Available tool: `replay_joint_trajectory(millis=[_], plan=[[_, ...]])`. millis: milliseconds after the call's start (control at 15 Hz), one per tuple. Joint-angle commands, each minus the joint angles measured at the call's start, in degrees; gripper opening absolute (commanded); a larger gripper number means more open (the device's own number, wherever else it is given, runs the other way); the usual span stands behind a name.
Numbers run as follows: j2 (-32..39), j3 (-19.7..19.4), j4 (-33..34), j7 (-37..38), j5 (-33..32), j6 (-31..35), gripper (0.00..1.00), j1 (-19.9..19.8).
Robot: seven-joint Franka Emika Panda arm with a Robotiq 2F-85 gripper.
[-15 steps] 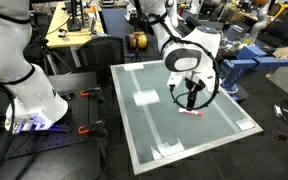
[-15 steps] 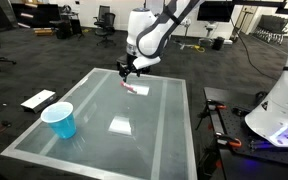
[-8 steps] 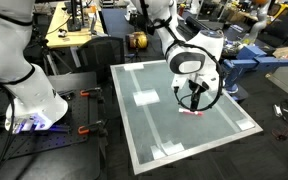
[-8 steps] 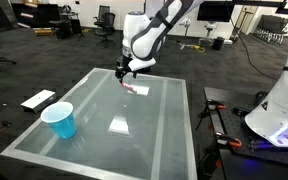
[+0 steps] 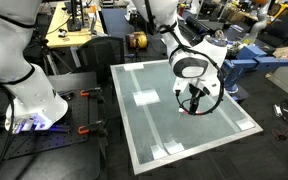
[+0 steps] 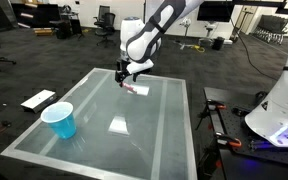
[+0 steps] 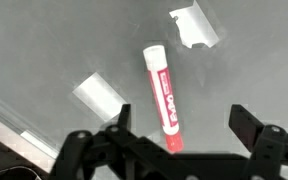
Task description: Put the red marker in the light blue cup
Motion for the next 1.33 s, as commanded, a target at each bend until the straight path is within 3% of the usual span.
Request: replay_joint_trajectory(millis=[0, 333, 400, 600, 1133, 1200, 1267], plan=[[1.0, 0.3, 2.3, -2.0, 1.5, -3.0, 1.00, -0.7], [2.1, 0.0, 3.1, -1.8, 1.1, -4.4, 0.98, -0.6], [2.2, 0.0, 3.1, -1.8, 1.1, -4.4, 0.74, -0.7], [2.6, 0.1, 3.2, -2.0, 1.2, -4.2, 0.64, -0.7], [2.7, 0.2, 3.5, -2.1, 1.2, -4.3, 0.03, -0.9], [2.6, 0.0, 3.5, -2.0, 1.1, -4.3, 0.00, -0.7], [2.3, 0.0, 3.6, -2.1, 0.9, -4.4, 0.05, -0.5]])
